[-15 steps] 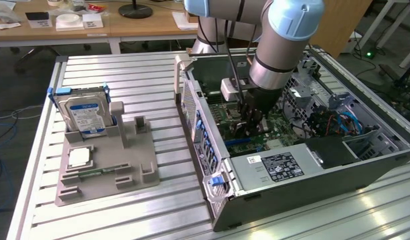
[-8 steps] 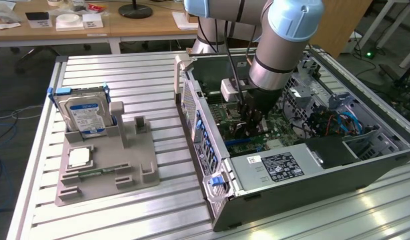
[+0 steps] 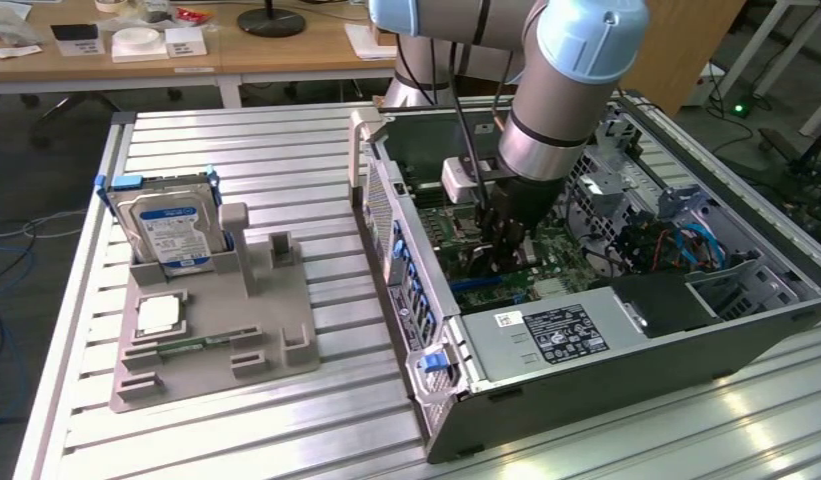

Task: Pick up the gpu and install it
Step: 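Insert the gpu into the slot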

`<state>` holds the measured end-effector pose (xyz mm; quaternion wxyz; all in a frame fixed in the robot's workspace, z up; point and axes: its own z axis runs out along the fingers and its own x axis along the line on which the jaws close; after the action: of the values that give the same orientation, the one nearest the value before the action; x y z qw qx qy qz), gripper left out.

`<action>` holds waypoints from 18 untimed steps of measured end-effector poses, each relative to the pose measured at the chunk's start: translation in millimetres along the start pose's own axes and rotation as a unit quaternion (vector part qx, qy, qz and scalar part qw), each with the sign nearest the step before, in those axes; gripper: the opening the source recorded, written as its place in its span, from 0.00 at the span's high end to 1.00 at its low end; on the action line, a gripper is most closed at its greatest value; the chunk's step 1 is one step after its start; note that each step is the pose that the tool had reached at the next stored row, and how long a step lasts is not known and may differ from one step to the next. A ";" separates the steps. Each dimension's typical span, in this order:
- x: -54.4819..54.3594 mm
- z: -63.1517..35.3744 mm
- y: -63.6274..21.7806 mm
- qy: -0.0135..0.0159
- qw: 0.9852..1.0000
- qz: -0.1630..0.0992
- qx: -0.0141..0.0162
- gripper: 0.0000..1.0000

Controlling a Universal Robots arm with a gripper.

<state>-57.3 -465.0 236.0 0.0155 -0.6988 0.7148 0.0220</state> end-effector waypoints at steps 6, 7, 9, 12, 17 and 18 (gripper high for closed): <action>0.0 0.3 1.3 0.000 1.000 0.000 0.000 0.72; 0.1 0.4 1.5 0.000 1.000 0.000 0.000 0.72; 0.1 0.6 1.6 0.000 1.000 0.000 0.000 0.72; 0.1 1.2 1.8 0.000 1.000 0.000 0.000 0.72; 0.2 2.8 1.7 0.000 1.000 0.000 0.000 0.72; 0.2 3.2 1.7 0.000 1.000 0.000 0.000 0.72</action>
<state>-59.1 -465.0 232.8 0.0154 -0.6988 0.7148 0.0221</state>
